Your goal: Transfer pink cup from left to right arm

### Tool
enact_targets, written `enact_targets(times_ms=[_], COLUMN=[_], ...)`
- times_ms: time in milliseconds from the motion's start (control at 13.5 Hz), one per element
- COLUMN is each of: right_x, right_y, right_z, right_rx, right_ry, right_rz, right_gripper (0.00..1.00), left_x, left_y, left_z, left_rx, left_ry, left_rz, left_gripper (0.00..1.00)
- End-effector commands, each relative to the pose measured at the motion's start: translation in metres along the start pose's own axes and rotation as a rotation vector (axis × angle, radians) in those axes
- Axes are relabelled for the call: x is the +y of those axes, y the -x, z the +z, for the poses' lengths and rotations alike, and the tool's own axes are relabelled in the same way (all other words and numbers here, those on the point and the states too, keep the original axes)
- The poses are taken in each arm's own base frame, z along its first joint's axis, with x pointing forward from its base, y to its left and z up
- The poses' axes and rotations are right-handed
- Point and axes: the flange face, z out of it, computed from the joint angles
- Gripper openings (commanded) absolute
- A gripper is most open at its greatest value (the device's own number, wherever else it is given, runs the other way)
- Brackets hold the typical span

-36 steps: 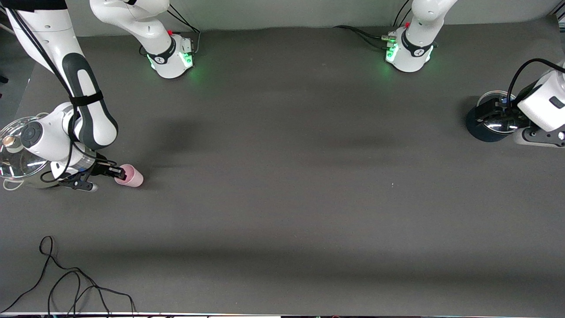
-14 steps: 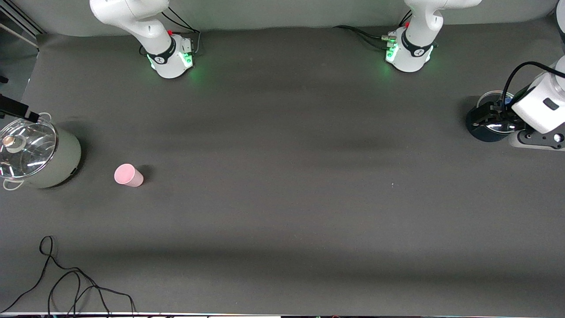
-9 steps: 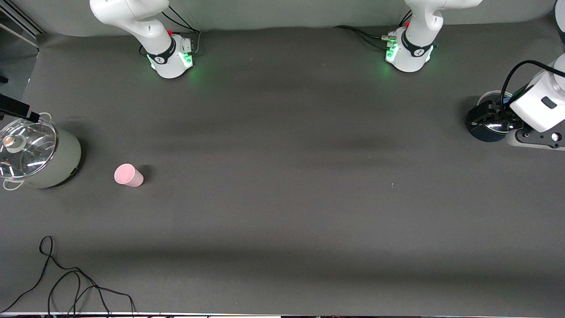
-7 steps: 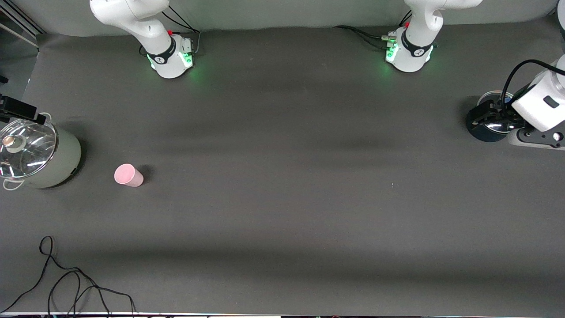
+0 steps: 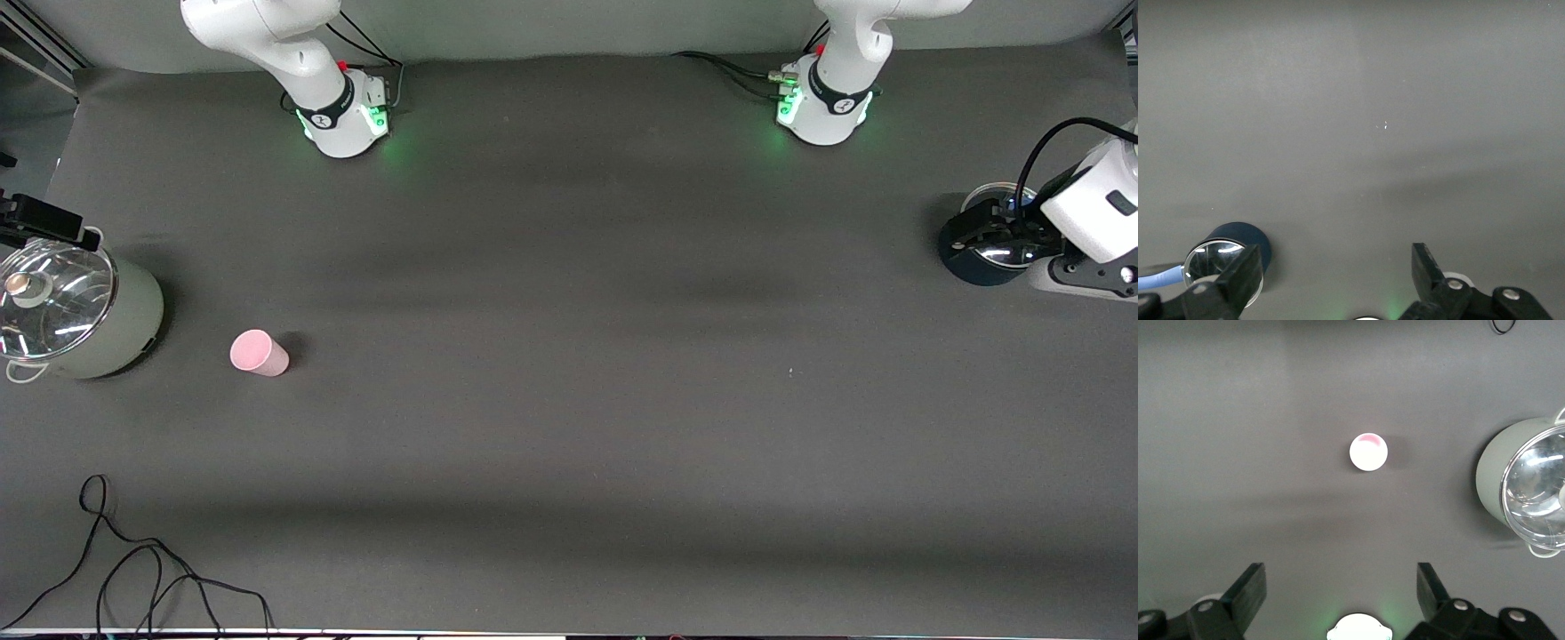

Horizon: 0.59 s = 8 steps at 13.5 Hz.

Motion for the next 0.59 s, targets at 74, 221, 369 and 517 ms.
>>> enact_targets(times_ms=[74,221,369,517], right_x=[-0.03,-0.026,-0.032,-0.033], right_y=[0.0,0.001,0.005,0.008], right_z=[-0.01,-0.013,-0.011,-0.008], right_rx=[0.028,0.049,0.041,0.035], right_ry=[0.075,0.064,0.061,0.062], right_rz=[-0.075,-0.057,-0.053,-0.058], right_gripper=[1.0,1.0,1.0,1.0], left_x=[-0.002,-0.003,-0.003,-0.003], left_y=[0.006,0.003,0.001,0.003], left_z=[-0.003,0.002,0.01,0.007], left_rx=[0.01,0.004,0.01,0.011], left_ry=[-0.018,-0.041,-0.043,-0.041], left_rz=[0.009,0.013,0.012,0.012], left_gripper=[1.0,1.0,1.0,1.0])
